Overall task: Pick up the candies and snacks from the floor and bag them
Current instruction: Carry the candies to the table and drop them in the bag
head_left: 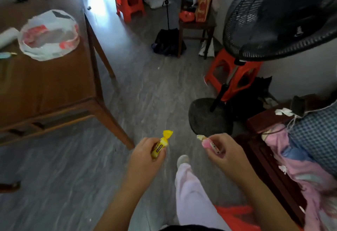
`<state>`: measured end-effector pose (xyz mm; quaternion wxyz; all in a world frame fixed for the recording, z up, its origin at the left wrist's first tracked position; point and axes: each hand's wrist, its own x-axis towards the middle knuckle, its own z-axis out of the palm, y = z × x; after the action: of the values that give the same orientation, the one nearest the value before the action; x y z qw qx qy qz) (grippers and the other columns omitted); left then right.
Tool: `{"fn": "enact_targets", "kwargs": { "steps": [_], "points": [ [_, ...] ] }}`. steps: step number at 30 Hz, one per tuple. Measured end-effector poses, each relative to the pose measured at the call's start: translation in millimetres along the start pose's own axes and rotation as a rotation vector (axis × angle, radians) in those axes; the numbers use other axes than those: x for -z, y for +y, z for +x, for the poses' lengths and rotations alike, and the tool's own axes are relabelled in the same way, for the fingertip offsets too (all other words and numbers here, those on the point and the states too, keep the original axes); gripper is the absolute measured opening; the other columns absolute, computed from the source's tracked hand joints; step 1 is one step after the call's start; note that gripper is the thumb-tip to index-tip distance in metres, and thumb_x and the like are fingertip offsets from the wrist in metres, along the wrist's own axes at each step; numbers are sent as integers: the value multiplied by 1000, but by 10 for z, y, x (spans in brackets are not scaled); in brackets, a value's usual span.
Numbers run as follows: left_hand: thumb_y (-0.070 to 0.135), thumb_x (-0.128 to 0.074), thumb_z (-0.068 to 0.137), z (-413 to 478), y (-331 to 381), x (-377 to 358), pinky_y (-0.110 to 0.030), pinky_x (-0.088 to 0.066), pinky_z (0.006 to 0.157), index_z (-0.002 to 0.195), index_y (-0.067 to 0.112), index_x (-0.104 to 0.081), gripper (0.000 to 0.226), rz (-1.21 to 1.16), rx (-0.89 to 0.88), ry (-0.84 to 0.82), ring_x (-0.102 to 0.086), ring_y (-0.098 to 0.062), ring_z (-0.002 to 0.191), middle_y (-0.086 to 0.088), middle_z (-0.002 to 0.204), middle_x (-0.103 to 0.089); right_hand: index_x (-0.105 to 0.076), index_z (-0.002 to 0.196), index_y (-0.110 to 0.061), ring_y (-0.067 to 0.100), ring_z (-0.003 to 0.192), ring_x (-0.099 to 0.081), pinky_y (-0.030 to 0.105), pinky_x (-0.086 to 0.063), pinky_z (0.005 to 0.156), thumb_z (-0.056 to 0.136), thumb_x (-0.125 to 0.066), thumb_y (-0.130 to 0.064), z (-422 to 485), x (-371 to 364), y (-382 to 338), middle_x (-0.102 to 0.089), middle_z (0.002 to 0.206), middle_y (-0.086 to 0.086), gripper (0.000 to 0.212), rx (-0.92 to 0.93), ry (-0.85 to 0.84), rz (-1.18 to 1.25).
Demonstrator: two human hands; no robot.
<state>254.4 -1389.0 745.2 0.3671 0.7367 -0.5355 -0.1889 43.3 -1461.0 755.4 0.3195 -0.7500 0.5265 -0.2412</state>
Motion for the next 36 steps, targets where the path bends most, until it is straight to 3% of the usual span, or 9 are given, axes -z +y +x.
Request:
{"fn": "enact_targets", "kwargs": {
  "steps": [6, 10, 15, 20, 26, 29, 31, 36],
  "points": [
    [24, -64, 73, 1424, -47, 13, -25, -39, 62, 83, 15, -63, 13, 72, 22, 53, -49, -6, 71, 7, 76, -56, -60, 83, -16, 13, 72, -57, 35, -49, 67, 80, -66, -21, 1597, -67, -41, -58, 81, 0, 8, 74, -98, 32],
    [30, -59, 73, 2206, -47, 117, -26, -39, 64, 85, 13, -64, 21, 93, 50, 89, -50, -7, 71, 1, 77, -58, -60, 85, -18, 10, 73, -56, 29, -46, 67, 80, -66, -21, 2579, -148, -195, -57, 83, -1, 8, 154, -136, 63],
    [9, -70, 76, 2902, -308, 260, -16, -37, 61, 86, 12, -64, 12, 111, 162, 140, -53, -12, 70, 1, 78, -58, -60, 82, -15, 12, 68, -53, 28, -44, 64, 81, -66, -22, 3586, -440, -475, -57, 79, 3, 10, 199, -166, 99],
    [24, -62, 75, 3717, -791, 463, -28, -43, 62, 84, 15, -63, 13, 75, 227, 185, -55, -13, 70, 4, 76, -58, -60, 84, -17, 10, 70, -52, 17, -40, 60, 81, -65, -25, 4558, -915, -819, -57, 80, 0, 10, 240, -188, 96],
    [28, -58, 74, 4698, -1362, 1073, -15, -35, 61, 87, 16, -63, 18, 94, 240, 244, -52, -10, 69, 5, 76, -56, -60, 83, -17, 11, 68, -54, 24, -44, 61, 81, -65, -27, 5674, -1493, -1534, -58, 80, 1, 12, 335, -279, 67],
    [30, -58, 74, 5031, -1641, 1373, -20, -38, 62, 90, 16, -63, 22, 94, 259, 316, -50, -7, 70, 3, 79, -58, -58, 82, -19, 10, 67, -54, 27, -46, 60, 81, -66, -26, 6173, -1817, -1926, -55, 79, -4, 11, 431, -339, 39],
    [31, -59, 76, 5203, -1821, 1498, -21, -38, 62, 91, 16, -63, 21, 107, 281, 351, -49, -6, 72, 2, 80, -60, -57, 82, -22, 8, 66, -52, 23, -44, 60, 79, -66, -27, 6423, -2048, -2113, -52, 77, -10, 11, 488, -381, 32],
    [17, -67, 81, 5438, -2062, 1626, -8, -36, 69, 97, 20, -62, 18, 89, 415, 487, -47, -2, 79, 10, 89, -58, -59, 82, -18, 11, 70, -52, 16, -40, 60, 78, -63, -31, 6820, -2530, -2388, -51, 76, -12, 15, 601, -531, 43]
  ]
}}
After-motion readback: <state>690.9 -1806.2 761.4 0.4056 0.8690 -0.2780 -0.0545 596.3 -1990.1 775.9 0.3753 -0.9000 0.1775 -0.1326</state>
